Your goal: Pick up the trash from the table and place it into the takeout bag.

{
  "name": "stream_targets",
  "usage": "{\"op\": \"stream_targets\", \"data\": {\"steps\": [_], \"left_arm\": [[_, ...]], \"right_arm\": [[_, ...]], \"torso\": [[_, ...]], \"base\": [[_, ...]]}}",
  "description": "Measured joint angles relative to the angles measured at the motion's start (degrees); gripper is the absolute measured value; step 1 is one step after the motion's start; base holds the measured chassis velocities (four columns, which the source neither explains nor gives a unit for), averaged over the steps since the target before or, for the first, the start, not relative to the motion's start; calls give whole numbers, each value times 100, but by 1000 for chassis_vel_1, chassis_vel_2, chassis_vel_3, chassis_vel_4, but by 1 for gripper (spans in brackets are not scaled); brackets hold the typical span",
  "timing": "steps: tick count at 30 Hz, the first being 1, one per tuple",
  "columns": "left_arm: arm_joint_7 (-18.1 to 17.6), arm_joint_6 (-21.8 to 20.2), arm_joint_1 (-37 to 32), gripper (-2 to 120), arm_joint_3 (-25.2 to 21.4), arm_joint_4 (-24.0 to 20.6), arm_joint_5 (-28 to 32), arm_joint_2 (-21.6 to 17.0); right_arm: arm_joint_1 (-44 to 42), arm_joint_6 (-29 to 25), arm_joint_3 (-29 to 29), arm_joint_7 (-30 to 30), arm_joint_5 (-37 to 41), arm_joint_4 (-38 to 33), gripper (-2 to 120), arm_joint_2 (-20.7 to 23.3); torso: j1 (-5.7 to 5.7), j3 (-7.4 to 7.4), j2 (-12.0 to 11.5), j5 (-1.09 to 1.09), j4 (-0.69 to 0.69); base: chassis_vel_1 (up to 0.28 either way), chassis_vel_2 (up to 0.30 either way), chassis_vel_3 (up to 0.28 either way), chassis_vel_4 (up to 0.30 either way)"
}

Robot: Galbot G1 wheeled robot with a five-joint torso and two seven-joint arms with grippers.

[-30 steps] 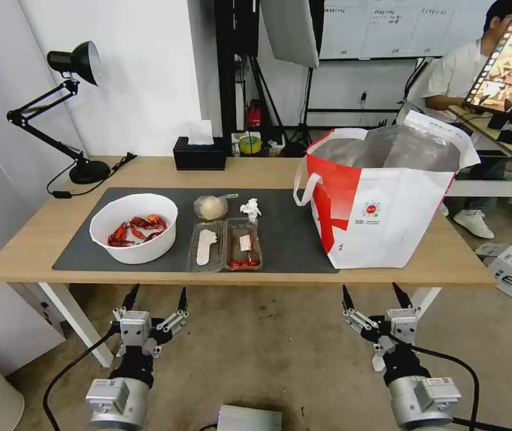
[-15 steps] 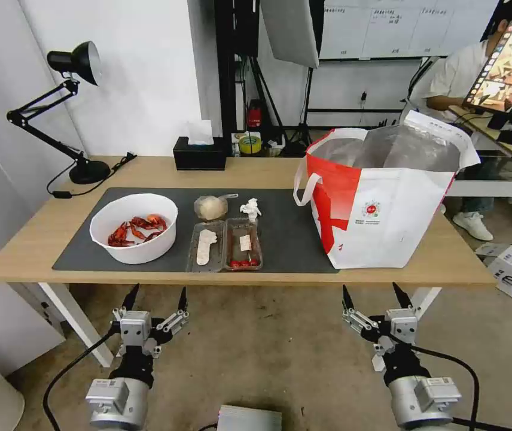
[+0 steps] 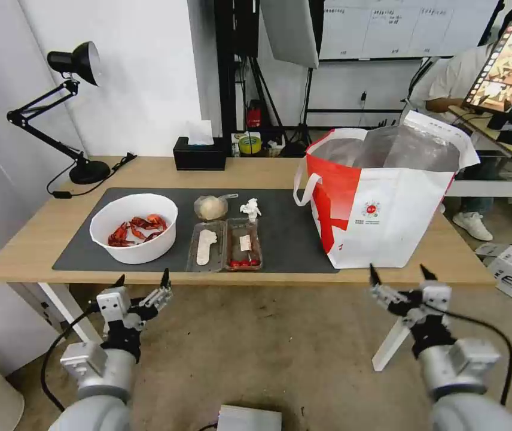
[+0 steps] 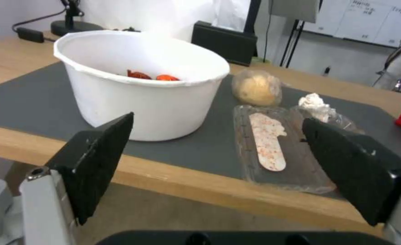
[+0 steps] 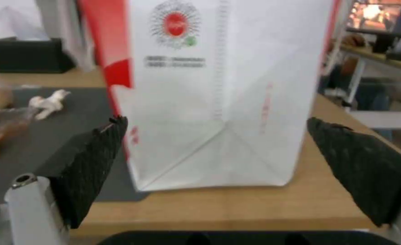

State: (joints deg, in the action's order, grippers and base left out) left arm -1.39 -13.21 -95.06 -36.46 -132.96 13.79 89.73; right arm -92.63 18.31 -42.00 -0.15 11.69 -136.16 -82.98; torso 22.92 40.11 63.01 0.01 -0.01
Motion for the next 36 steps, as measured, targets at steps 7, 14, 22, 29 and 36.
{"op": "stream_targets", "data": {"steps": [7, 14, 22, 29, 36], "left_arm": [[163, 593, -171, 100, 84, 229, -69, -54], [285, 943, -181, 100, 94, 320, -122, -105], [226, 942, -277, 100, 356, 344, 108, -154], [-246, 470, -323, 100, 1043, 343, 962, -146], [-579, 172, -104, 100, 1480, 333, 1999, -146]], "right_arm": [[257, 296, -227, -6, 408, -57, 100, 124], [241, 256, -147, -15, 407, -7, 100, 126], [242, 192, -121, -39, 398, 37, 100, 172], [233, 156, -89, -40, 392, 62, 100, 203], [221, 112, -46, -41, 378, 91, 100, 207]], "torso": [[0, 0, 1, -2, 1], [0, 0, 1, -1, 1], [0, -1, 1, -1, 1], [0, -1, 2, -1, 1], [0, -1, 2, -1, 1]], "base": [[0, 0, 0, 0], [0, 0, 0, 0], [0, 0, 0, 0], [0, 0, 0, 0], [0, 0, 0, 0]]}}
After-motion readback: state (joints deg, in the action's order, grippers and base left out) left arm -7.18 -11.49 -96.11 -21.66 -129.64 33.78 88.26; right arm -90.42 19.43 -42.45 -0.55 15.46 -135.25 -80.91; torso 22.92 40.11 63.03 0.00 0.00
